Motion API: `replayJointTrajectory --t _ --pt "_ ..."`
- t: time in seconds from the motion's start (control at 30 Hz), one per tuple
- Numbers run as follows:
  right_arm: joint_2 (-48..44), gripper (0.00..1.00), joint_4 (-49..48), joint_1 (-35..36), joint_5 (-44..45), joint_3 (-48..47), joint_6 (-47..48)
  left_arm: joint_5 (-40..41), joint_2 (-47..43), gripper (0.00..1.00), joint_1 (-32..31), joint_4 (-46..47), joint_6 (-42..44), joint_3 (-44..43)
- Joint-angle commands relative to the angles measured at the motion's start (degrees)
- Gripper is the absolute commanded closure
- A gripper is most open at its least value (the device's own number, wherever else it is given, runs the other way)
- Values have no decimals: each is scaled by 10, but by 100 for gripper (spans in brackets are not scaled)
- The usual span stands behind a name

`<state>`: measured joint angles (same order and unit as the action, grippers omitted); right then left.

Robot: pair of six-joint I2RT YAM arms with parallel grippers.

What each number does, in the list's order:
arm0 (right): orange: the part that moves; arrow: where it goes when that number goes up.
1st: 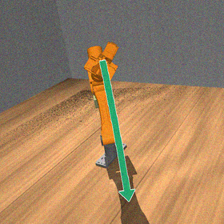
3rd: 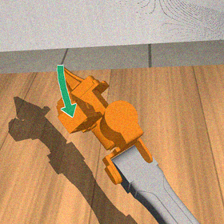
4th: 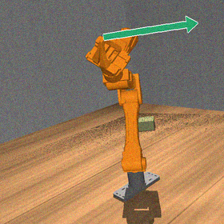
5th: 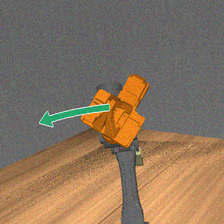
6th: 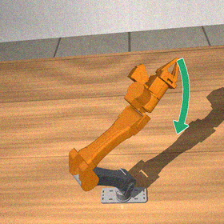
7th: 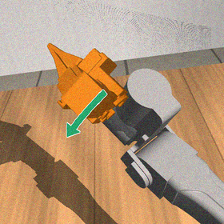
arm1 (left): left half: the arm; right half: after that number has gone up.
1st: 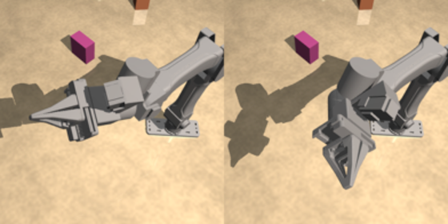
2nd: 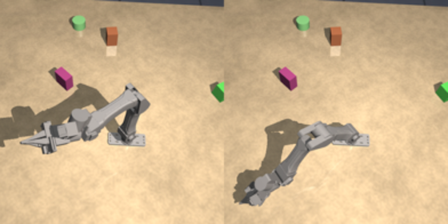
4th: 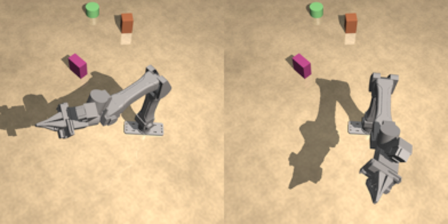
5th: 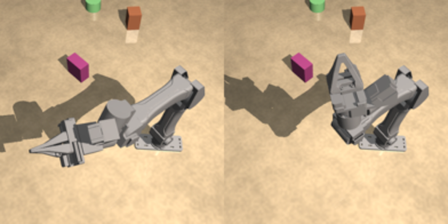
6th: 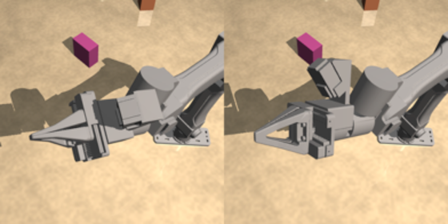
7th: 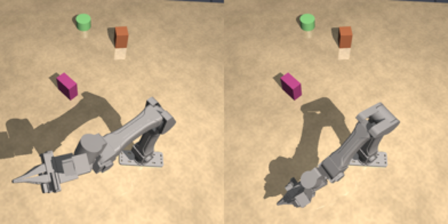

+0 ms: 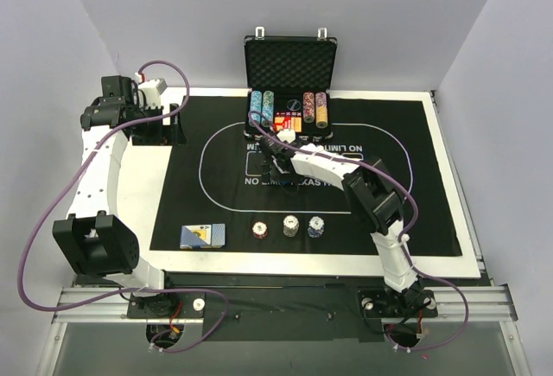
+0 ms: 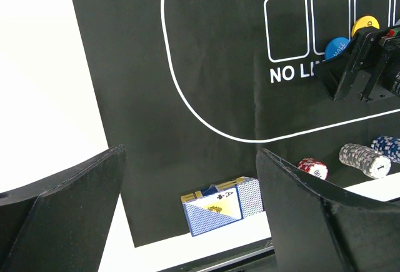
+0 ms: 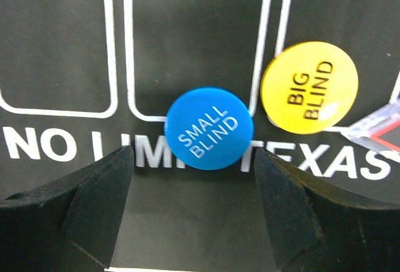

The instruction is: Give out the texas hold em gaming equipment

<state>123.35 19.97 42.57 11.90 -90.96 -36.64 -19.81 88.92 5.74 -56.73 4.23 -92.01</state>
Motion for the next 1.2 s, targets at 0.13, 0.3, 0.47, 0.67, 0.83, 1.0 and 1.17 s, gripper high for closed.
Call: replayJointTrajectory --t 0.13,0.3,0.47,0.67,0.83,1.0,1.17 --pt "37 30 9 4 8 -26 3 7 -30 4 6 24 2 1" --pt "44 37 9 5 7 -32 6 4 -36 5 9 25 3 9" --pt "50 51 9 17 5 -46 17 0 -38 5 11 28 -1 13" --pt "72 61 8 41 -4 -82 25 3 -42 5 17 31 -2 20" --pt "107 66 4 76 -30 -152 48 6 -40 5 35 39 0 37" --pt "156 66 -9 104 -99 -240 58 4 -36 5 54 44 10 59" --pt "201 66 -30 123 -153 -300 54 -15 -35 5 70 36 17 63"
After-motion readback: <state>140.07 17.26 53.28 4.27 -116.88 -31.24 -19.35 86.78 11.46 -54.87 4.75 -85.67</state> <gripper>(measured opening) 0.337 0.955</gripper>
